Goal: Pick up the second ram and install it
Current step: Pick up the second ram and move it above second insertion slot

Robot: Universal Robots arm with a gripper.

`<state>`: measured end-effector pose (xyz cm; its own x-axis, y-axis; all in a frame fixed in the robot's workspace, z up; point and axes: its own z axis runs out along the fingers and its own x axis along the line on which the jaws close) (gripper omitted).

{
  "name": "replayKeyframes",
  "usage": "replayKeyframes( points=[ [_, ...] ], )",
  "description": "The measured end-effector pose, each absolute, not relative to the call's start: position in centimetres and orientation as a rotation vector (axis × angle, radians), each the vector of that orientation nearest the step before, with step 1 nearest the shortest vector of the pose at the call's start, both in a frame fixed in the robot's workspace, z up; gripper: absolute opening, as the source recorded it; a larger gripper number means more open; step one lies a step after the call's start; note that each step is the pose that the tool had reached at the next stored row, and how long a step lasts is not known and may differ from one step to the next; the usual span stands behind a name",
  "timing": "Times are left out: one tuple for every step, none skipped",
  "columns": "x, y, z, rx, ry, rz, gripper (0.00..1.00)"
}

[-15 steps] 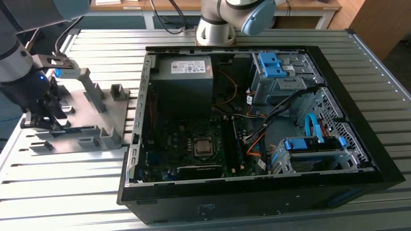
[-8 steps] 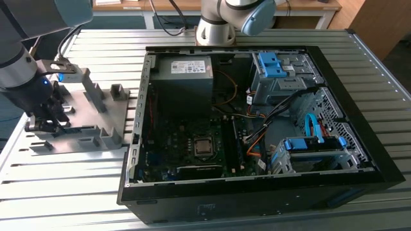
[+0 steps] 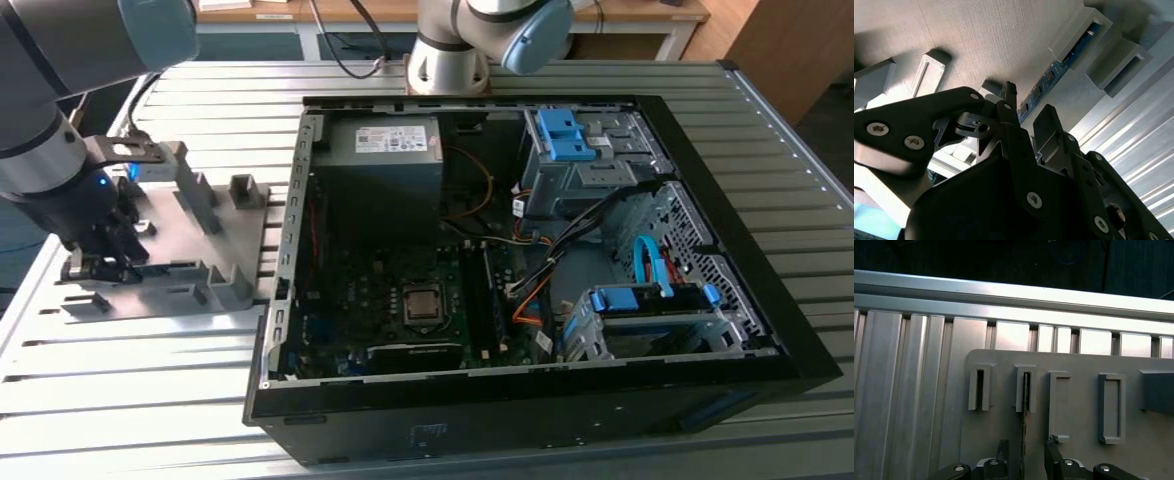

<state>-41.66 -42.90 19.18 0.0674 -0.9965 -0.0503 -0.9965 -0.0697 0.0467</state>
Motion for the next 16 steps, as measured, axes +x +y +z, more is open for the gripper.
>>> replayKeyframes(
  points=[
    [-41.66,-42.90,19.11,-2.295,2.142,0.108,0.41],
    [-41.66,-42.90,19.04,-2.295,2.142,0.108,0.41],
    [-41.66,-42.90,18.98,-2.295,2.142,0.108,0.41],
    [-41.66,-42.90,18.93,-2.295,2.142,0.108,0.41],
    [-41.66,-42.90,18.89,-2.295,2.142,0.108,0.41],
    [-41.66,-42.90,18.87,-2.295,2.142,0.108,0.41],
    [-41.66,-42.90,18.86,-2.295,2.142,0.108,0.41],
    [-41.66,-42.90,18.86,-2.295,2.142,0.108,0.41],
    [-41.66,-42.90,18.85,-2.295,2.142,0.108,0.41],
    [-41.66,-42.90,18.84,-2.295,2.142,0.108,0.41],
    [-41.66,-42.90,18.85,-2.295,2.142,0.108,0.41],
    [-41.66,-42.90,18.84,-2.295,2.142,0.108,0.41],
    [-41.66,-42.90,18.84,-2.295,2.142,0.108,0.41],
    [-41.66,-42.90,18.84,-2.295,2.142,0.108,0.41],
    [-41.66,-42.90,18.84,-2.295,2.142,0.108,0.41],
    [-41.66,-42.90,18.83,-2.295,2.142,0.108,0.40]
  ],
)
